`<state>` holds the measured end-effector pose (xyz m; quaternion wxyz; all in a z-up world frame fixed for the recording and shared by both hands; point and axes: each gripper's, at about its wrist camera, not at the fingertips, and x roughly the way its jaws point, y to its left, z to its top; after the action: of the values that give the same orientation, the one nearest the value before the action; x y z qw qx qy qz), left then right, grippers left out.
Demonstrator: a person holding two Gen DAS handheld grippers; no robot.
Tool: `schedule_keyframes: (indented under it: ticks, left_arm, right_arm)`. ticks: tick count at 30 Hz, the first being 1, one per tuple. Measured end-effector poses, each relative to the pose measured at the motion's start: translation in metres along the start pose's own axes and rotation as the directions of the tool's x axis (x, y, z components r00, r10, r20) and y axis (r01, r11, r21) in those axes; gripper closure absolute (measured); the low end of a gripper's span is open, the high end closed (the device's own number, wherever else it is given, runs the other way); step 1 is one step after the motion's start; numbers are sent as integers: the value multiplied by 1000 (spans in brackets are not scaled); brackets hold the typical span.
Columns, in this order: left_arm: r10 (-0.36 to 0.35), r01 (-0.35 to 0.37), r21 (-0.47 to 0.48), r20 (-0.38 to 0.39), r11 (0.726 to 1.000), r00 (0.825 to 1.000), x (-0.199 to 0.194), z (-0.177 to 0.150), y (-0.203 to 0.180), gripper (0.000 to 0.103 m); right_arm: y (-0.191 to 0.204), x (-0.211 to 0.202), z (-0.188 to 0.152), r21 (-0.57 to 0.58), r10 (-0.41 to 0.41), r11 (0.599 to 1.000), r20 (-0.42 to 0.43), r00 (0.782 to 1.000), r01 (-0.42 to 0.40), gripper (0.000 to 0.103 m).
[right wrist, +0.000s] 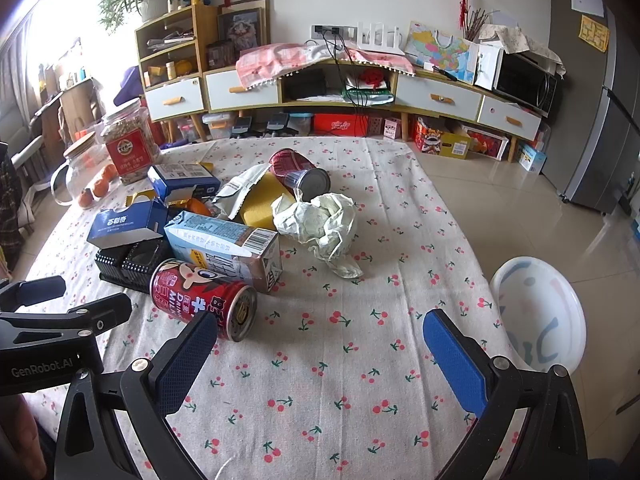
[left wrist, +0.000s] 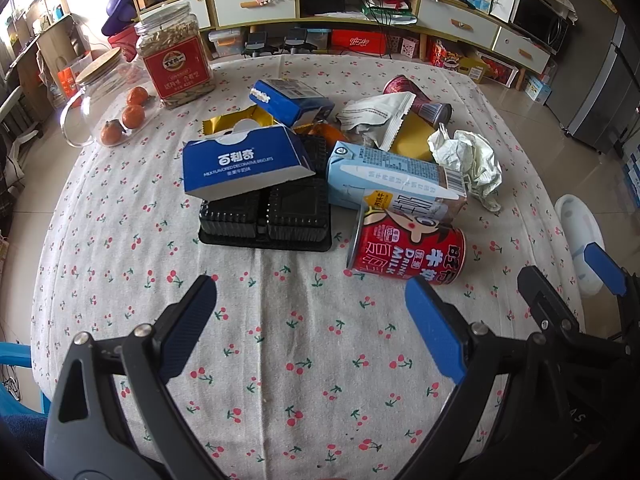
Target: Collect trash
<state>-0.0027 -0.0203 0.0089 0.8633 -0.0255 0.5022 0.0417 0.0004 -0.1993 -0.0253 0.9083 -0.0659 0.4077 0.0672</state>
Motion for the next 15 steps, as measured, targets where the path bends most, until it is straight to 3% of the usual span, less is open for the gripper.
schedule_keyframes:
  ticks: [15]
  left_arm:
    - [-4,4,-9,1,1000,1000,-1,5,7,8]
  right_arm:
    - [-2,4,2,8,28,1000,-24,999,-28,0]
